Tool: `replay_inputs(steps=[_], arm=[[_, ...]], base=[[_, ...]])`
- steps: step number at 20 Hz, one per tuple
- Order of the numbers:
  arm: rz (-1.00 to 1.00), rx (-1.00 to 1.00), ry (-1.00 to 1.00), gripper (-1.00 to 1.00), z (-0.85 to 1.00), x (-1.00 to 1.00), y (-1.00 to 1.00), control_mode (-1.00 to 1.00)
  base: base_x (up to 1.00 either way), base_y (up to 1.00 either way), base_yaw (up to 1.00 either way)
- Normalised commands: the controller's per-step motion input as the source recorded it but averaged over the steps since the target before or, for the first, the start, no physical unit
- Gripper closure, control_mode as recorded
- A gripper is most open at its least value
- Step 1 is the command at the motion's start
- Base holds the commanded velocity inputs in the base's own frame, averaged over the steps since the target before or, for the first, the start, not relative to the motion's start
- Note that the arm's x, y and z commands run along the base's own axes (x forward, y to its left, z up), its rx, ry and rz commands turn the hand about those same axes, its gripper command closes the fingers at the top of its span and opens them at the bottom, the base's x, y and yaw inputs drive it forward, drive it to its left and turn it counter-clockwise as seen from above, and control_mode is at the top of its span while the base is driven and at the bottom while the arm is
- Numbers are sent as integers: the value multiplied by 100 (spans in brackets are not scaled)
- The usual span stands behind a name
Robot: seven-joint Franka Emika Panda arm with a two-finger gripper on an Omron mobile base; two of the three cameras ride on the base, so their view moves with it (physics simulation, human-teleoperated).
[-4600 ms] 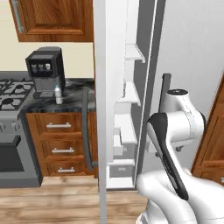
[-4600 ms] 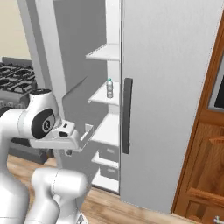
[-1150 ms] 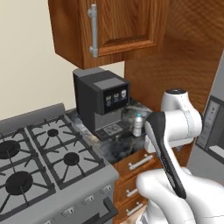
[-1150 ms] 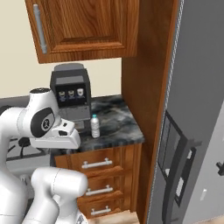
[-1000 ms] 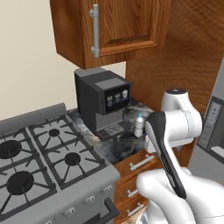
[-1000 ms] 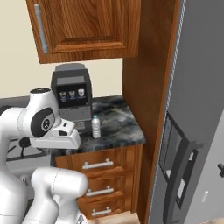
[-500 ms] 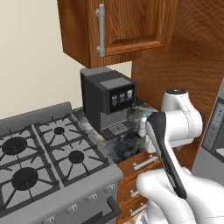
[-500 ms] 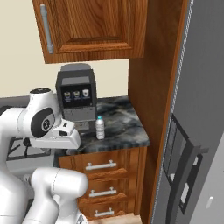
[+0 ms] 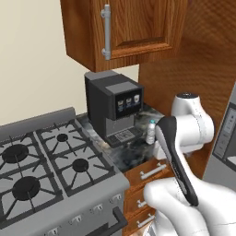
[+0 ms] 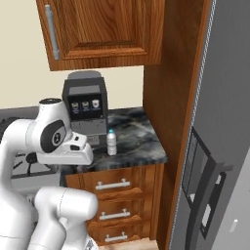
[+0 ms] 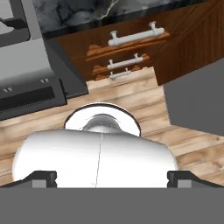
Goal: Take the bottled waters from the counter and place them in the freezer to freeze. Close the freezer door after placing the bottles.
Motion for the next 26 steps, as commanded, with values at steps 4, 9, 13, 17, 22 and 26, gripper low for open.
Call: replay_inputs(steps=[4,9,13,17,22,26], arm=[[18,4,-17,-100,-30,68,-35,-100],[23,2,-35,-100,-16,66,-15,-100],[22,0,-42,-100,-11,50,-20,-100],[19,3,-35,-100,-7,43,-18,-100],[9,7,-8,-100,-17,50,-24,-100],[1,28,-9,-100,-15,7,-49,-100]], base=[[0,0,0],[0,0,0],[0,0,0],[0,0,0],[0,0,0],[0,0,0]])
